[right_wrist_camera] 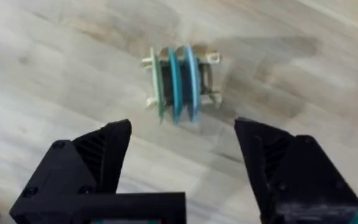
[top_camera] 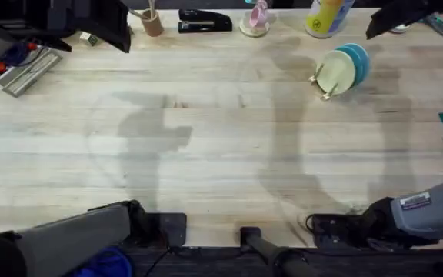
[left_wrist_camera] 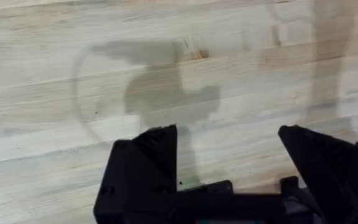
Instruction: Pick up the plates from the table one by one and place each into a slot on the dish rack.
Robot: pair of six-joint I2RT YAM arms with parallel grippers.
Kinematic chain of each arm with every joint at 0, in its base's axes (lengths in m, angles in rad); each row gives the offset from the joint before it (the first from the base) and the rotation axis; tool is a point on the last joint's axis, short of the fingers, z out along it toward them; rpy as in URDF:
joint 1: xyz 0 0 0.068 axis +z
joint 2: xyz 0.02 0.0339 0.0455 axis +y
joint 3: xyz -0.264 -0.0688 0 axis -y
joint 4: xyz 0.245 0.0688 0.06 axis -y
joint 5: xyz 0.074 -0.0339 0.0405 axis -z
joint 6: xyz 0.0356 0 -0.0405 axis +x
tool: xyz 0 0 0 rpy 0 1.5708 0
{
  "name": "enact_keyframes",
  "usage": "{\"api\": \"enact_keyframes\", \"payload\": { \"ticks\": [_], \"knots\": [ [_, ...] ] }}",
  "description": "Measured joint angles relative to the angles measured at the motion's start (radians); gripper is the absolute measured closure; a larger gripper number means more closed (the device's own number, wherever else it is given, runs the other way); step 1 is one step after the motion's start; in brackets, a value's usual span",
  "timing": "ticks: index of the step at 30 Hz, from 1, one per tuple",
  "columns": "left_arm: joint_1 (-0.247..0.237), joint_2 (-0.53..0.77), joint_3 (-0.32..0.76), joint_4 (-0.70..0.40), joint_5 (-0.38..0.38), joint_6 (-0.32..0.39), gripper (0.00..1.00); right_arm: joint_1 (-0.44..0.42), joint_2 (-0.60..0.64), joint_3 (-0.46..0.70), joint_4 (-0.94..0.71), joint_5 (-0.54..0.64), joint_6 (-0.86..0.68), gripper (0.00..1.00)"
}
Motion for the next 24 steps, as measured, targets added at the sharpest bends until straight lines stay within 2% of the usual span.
{"api": "enact_keyframes", "payload": {
  "ticks": [5, 24],
  "knots": [
    [0.0, 0.0, 0.0, 0.0, 0.0, 0.0, 0.006, 0.0, -0.065, 0.004, -0.087, 0.0, 0.0, 0.007],
    [0.0, 0.0, 0.0, 0.0, 0.0, 0.0, 0.006, 0.0, -0.328, 0.004, -0.253, 0.0, 0.072, 0.007]
  ]
}}
